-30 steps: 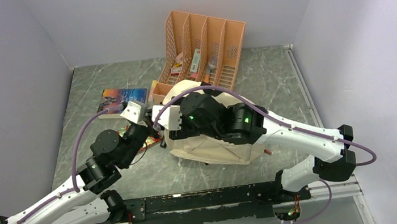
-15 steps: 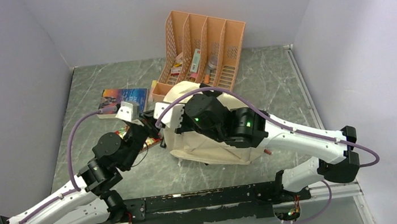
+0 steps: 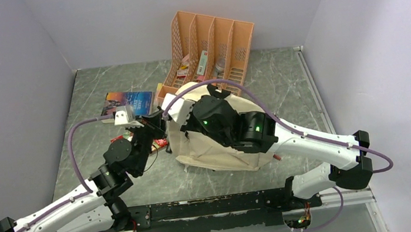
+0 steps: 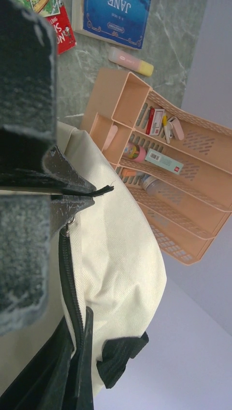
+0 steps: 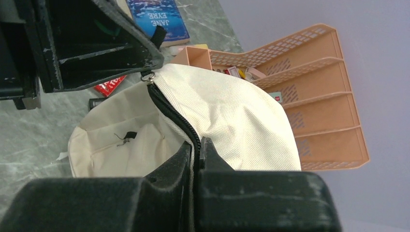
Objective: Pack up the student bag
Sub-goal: Unzip the student bag at the center of the board.
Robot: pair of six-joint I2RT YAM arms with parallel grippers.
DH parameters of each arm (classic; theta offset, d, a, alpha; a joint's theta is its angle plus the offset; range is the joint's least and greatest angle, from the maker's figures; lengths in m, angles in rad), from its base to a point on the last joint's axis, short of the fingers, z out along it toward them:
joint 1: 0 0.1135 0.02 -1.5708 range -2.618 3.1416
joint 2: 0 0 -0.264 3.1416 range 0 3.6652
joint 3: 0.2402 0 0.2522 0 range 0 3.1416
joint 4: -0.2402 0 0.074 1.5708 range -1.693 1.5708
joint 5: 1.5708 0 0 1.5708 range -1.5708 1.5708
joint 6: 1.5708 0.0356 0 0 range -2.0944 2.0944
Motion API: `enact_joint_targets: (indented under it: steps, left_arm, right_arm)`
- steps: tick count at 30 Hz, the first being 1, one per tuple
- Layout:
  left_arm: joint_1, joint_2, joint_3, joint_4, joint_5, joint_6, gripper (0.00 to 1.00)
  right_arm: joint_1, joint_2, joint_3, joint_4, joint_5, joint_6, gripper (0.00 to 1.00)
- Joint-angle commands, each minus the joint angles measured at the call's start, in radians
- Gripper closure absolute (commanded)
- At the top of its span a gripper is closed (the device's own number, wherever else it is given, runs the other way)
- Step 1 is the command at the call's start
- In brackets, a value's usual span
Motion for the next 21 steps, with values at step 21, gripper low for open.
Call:
enact_joint_targets:
  steps: [21]
  left_arm:
    - [0.01,0.032,-0.161,-0.112,-0.134,-0.099,0.95]
  right_arm:
    - [-0.053,-0.065,0.068,0.208,0.28,0.222,1.0]
